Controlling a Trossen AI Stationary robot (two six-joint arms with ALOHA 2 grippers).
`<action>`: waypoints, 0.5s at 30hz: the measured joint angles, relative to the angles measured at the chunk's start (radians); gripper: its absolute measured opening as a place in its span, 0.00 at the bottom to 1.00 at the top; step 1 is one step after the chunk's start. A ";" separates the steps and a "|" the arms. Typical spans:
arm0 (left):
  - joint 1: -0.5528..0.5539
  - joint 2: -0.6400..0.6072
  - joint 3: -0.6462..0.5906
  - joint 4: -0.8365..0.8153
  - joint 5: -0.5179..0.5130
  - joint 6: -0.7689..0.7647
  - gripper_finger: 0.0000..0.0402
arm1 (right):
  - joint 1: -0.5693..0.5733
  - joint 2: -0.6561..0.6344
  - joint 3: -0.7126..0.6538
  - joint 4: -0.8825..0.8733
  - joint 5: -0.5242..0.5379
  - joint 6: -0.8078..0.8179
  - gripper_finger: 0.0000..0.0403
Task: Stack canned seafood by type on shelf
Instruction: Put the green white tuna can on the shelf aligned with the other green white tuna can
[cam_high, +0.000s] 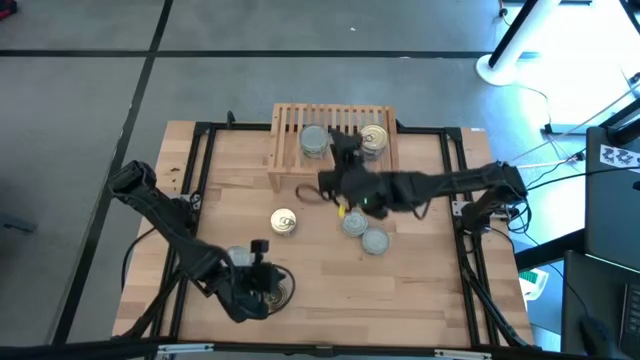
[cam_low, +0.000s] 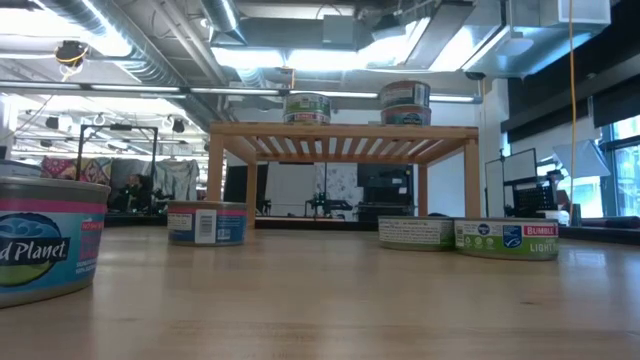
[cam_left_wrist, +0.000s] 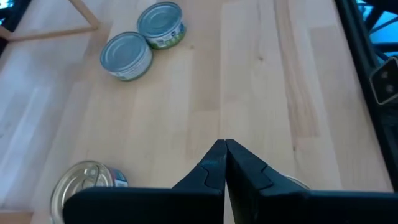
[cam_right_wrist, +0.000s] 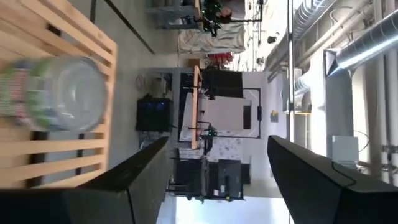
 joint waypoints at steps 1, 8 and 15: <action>0.005 0.000 0.000 0.000 0.000 0.000 0.01 | 0.021 0.000 0.000 -0.044 0.009 0.050 0.67; 0.026 0.000 0.000 0.000 0.000 -0.008 0.01 | 0.174 0.000 0.000 -0.475 -0.056 0.575 0.67; 0.038 0.000 0.000 0.012 0.000 -0.108 0.01 | 0.310 0.000 -0.004 -0.885 -0.471 1.190 0.67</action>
